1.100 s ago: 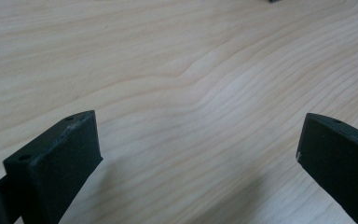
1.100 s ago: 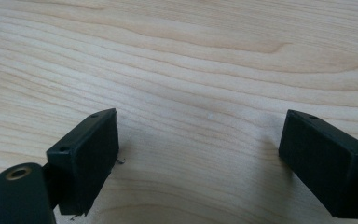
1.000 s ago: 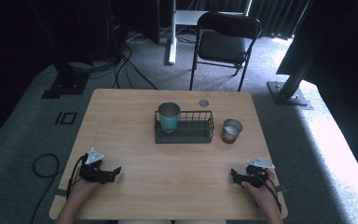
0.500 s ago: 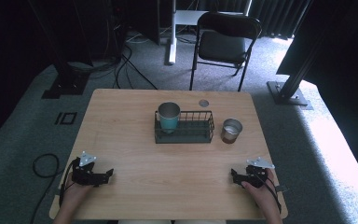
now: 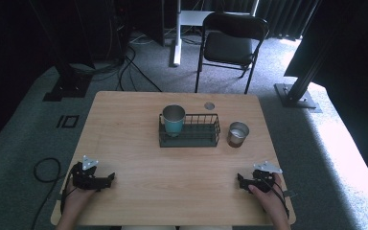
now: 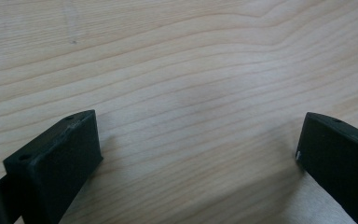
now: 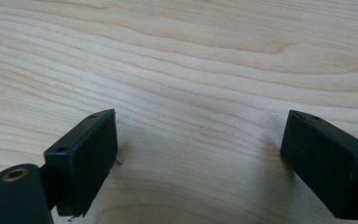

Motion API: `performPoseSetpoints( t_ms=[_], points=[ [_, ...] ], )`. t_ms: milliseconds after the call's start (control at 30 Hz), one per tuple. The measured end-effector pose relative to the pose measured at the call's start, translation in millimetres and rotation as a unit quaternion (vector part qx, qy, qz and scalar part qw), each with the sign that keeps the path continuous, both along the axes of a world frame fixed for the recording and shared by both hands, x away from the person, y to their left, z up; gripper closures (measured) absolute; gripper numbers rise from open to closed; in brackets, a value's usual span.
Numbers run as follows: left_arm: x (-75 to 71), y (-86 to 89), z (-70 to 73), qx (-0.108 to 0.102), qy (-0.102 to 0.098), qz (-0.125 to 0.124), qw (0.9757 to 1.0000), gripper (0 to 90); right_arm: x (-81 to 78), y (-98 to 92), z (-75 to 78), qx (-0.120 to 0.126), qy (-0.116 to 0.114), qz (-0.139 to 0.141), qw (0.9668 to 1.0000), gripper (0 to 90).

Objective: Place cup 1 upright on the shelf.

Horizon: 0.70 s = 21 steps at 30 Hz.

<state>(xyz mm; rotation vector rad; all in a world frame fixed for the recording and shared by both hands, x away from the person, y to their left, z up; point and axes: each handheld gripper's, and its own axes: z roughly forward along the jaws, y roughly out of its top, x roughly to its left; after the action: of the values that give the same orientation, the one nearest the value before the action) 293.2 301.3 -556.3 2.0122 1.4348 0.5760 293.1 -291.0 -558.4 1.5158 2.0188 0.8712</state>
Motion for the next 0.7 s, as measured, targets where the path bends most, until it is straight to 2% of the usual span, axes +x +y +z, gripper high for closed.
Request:
performPoseSetpoints(
  t_ms=[700],
  points=[
    [-0.1, 0.2, 0.0, 0.000, 0.000, -0.002, 1.0000, 0.3, 2.0, -2.8, 0.3, 0.003, 0.000, 0.010, 0.9999, 10.7]
  ],
)
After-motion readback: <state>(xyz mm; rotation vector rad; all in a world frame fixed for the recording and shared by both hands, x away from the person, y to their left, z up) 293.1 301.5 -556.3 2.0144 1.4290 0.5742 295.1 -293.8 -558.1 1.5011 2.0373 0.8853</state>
